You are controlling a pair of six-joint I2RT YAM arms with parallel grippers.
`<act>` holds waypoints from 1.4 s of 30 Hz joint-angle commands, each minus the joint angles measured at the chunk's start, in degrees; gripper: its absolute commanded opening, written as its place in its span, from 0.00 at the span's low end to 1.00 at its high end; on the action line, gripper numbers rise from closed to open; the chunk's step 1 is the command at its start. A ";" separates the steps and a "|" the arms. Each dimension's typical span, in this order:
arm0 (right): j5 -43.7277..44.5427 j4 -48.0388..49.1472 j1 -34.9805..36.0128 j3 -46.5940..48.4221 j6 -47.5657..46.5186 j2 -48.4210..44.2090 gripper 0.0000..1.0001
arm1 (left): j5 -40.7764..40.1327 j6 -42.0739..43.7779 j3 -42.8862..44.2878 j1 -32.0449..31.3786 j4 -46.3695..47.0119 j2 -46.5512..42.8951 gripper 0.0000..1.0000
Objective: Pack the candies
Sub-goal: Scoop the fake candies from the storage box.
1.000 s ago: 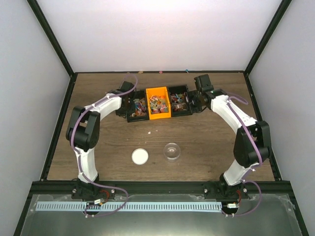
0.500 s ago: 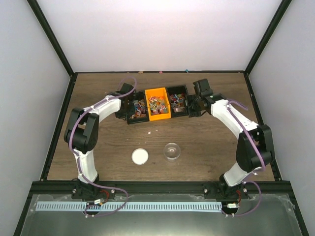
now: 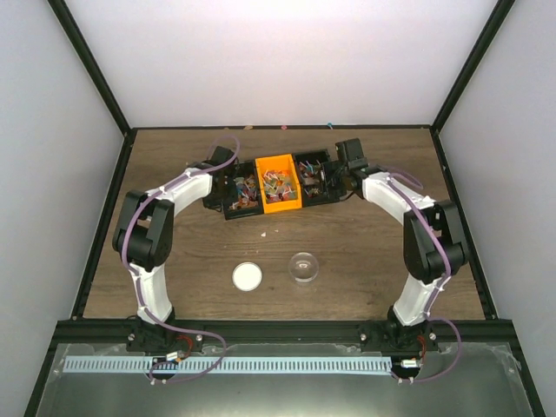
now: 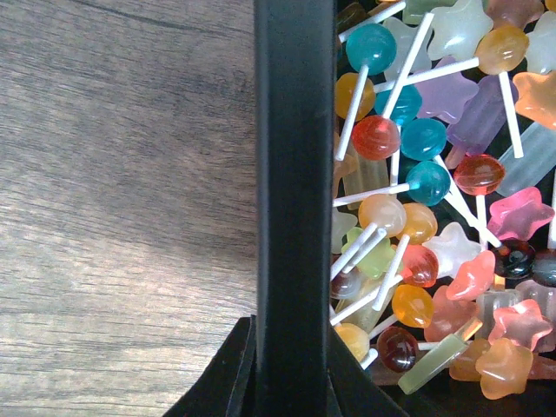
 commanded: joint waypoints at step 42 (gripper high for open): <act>-21.65 63.81 -6.45 -38.91 -11.88 -4.88 0.01 | 10.77 -3.35 10.11 0.11 -2.01 6.29 0.04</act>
